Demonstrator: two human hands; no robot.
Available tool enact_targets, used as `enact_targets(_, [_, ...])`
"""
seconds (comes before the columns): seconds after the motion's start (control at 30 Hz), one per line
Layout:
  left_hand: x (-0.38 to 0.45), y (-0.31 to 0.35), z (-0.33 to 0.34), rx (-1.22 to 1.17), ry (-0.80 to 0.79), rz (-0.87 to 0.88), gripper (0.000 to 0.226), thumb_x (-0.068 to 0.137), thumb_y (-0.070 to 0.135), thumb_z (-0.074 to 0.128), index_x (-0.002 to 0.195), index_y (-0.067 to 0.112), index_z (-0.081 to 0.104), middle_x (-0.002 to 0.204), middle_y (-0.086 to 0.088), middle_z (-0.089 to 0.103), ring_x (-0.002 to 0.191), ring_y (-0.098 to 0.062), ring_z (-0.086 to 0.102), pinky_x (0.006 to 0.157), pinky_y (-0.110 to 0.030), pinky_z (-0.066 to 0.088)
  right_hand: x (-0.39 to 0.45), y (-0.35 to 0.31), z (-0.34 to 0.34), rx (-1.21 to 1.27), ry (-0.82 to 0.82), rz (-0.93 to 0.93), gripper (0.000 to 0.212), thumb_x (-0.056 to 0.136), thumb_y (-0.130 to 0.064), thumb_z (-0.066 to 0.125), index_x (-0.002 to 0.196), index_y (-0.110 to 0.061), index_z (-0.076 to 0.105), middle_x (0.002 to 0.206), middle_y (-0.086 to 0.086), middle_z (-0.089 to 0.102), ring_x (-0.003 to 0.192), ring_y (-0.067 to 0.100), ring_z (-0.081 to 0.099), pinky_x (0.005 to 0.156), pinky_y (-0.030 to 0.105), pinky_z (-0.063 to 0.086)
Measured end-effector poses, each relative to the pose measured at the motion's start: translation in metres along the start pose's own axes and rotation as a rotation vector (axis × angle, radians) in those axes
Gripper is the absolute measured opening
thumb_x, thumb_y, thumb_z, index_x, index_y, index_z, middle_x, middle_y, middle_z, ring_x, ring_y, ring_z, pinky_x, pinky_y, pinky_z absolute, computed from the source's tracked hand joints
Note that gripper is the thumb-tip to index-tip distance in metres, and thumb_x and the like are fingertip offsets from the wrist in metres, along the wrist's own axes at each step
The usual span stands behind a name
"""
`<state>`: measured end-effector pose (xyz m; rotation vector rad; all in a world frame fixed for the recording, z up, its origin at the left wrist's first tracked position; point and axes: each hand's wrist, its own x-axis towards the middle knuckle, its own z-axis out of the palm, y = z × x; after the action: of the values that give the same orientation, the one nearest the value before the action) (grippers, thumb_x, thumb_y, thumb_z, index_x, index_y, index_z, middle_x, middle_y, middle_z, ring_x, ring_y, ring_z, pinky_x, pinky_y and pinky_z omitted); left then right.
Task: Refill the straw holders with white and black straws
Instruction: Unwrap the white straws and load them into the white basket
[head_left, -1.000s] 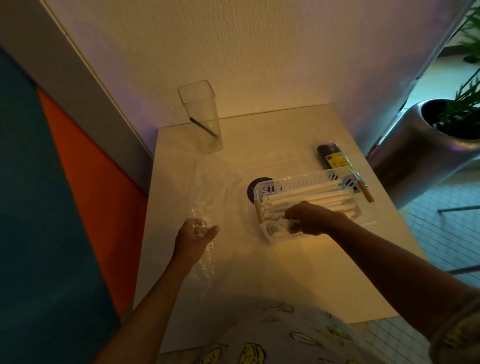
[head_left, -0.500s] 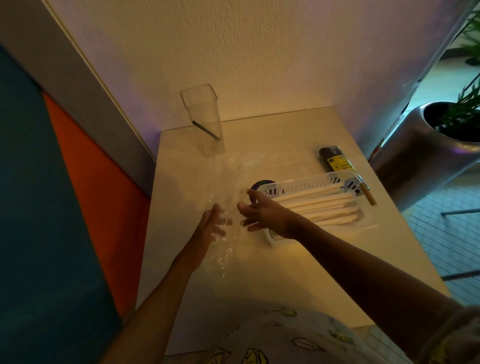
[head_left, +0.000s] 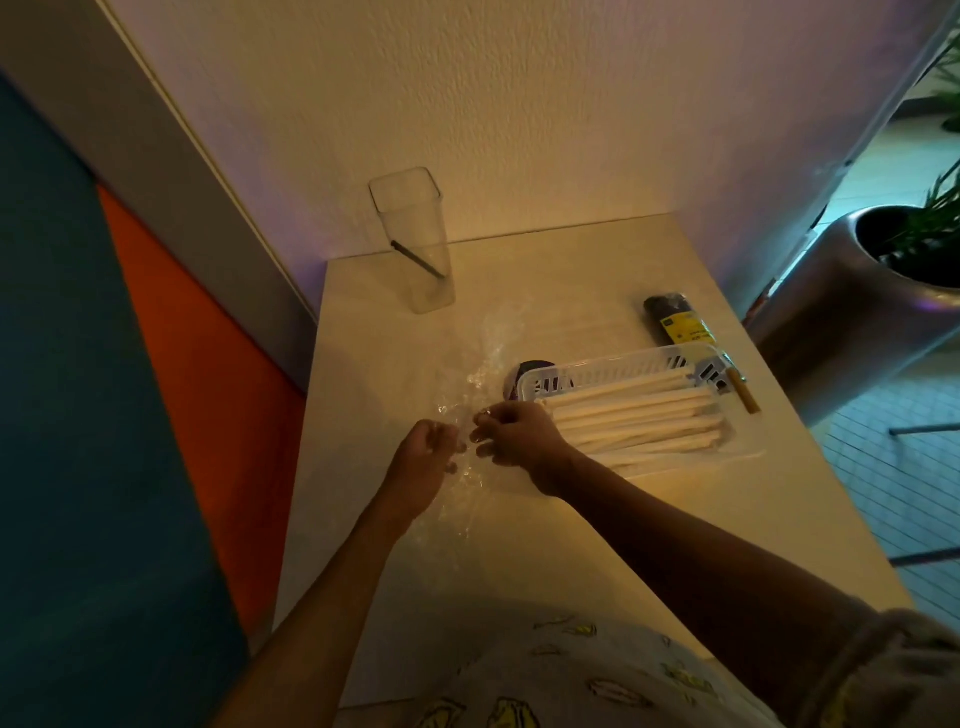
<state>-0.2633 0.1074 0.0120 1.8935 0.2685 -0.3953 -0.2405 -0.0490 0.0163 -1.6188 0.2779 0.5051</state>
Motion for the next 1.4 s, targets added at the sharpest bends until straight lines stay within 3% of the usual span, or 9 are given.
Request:
enact_targets(0.3, [-0.005, 0.008, -0.003, -0.114, 0.387, 0.128, 0.026, 0.095, 0.036, 0.055, 0.095, 0.010, 0.059, 0.079, -0.003, 0.064, 0.066, -0.012, 0.056, 0.067, -0.029, 0.046, 0.000, -0.009, -0.003, 0.021, 0.039, -0.090, 0.019, 0.100, -0.015, 0.053, 0.109, -0.001, 0.062, 0.086, 0.011, 0.069, 0.072, 0.017, 0.064, 0.065, 0.026, 0.052])
enact_targets(0.47, [-0.003, 0.009, -0.013, -0.188, 0.339, 0.166, 0.028, 0.095, 0.031, 0.058, 0.119, 0.020, 0.051, 0.082, -0.005, 0.066, 0.070, -0.014, 0.059, 0.067, -0.029, 0.049, -0.001, -0.013, 0.004, -0.188, 0.173, -0.296, 0.078, 0.091, -0.036, 0.067, 0.152, -0.019, 0.022, 0.139, 0.009, 0.049, 0.109, 0.018, 0.058, 0.080, 0.025, 0.051])
enact_targets(0.57, [0.000, 0.005, -0.020, -0.153, 0.311, 0.220, 0.020, 0.094, 0.035, 0.058, 0.104, 0.017, 0.061, 0.074, 0.001, 0.064, 0.068, -0.012, 0.060, 0.066, -0.027, 0.050, 0.001, -0.011, -0.002, -0.503, 0.089, -0.559, 0.102, 0.080, -0.061, 0.068, 0.155, -0.037, 0.004, 0.163, 0.002, 0.008, 0.146, 0.028, 0.021, 0.109, 0.044, 0.032])
enact_targets(0.7, [0.000, 0.009, -0.021, -0.140, 0.323, 0.266, 0.032, 0.095, 0.034, 0.056, 0.084, 0.005, 0.063, 0.065, -0.001, 0.061, 0.062, -0.007, 0.059, 0.061, -0.016, 0.049, 0.006, -0.010, -0.001, -0.776, -0.104, -0.522, 0.097, 0.076, -0.074, 0.061, 0.154, -0.033, 0.021, 0.162, 0.002, 0.021, 0.149, 0.027, 0.013, 0.116, 0.056, 0.027])
enact_targets(0.87, [0.000, 0.005, -0.024, -0.099, 0.305, 0.253, 0.035, 0.095, 0.038, 0.053, 0.079, 0.008, 0.062, 0.070, -0.007, 0.063, 0.064, -0.011, 0.059, 0.063, -0.020, 0.047, 0.009, -0.008, 0.015, -0.871, -0.123, -0.480, 0.076, 0.078, -0.067, 0.066, 0.135, -0.019, 0.054, 0.133, 0.004, 0.050, 0.125, 0.022, 0.039, 0.100, 0.037, 0.040])
enact_targets(1.03, [0.008, -0.011, -0.031, -0.041, 0.276, 0.259, 0.015, 0.091, 0.036, 0.061, 0.096, 0.022, 0.062, 0.104, 0.003, 0.062, 0.100, -0.010, 0.059, 0.081, -0.022, 0.046, 0.013, -0.002, 0.029, -0.782, -0.182, -0.465, 0.028, 0.091, -0.040, 0.064, 0.086, -0.012, 0.065, 0.091, 0.002, 0.060, 0.086, 0.020, 0.053, 0.076, 0.036, 0.047])
enact_targets(1.17, [0.010, -0.033, -0.041, -0.171, -0.015, 0.183, 0.049, 0.079, 0.054, 0.070, 0.116, 0.028, 0.053, 0.115, 0.004, 0.062, 0.103, -0.011, 0.064, 0.078, -0.021, 0.052, 0.005, -0.007, 0.035, -0.589, -0.230, -0.350, 0.023, 0.100, -0.020, 0.052, 0.079, -0.015, 0.060, 0.076, 0.002, 0.062, 0.065, 0.007, 0.055, 0.060, 0.020, 0.043])
enact_targets(1.27, [0.010, -0.046, -0.040, -0.146, -0.085, 0.110, 0.052, 0.079, 0.050, 0.071, 0.120, 0.027, 0.050, 0.109, -0.008, 0.067, 0.092, -0.020, 0.069, 0.073, -0.027, 0.055, 0.008, -0.004, 0.038, -0.537, -0.157, -0.304, 0.025, 0.102, -0.027, 0.048, 0.084, -0.014, 0.058, 0.081, 0.006, 0.062, 0.069, 0.013, 0.056, 0.066, 0.030, 0.046])
enact_targets(1.4, [0.018, -0.060, -0.038, -0.031, 0.077, 0.016, 0.045, 0.084, 0.044, 0.068, 0.119, 0.022, 0.050, 0.107, -0.005, 0.064, 0.088, -0.018, 0.066, 0.066, -0.026, 0.053, 0.007, 0.001, 0.032, -0.627, -0.064, -0.283, 0.034, 0.102, -0.037, 0.047, 0.121, -0.011, 0.056, 0.109, 0.006, 0.064, 0.093, 0.018, 0.061, 0.074, 0.028, 0.045])
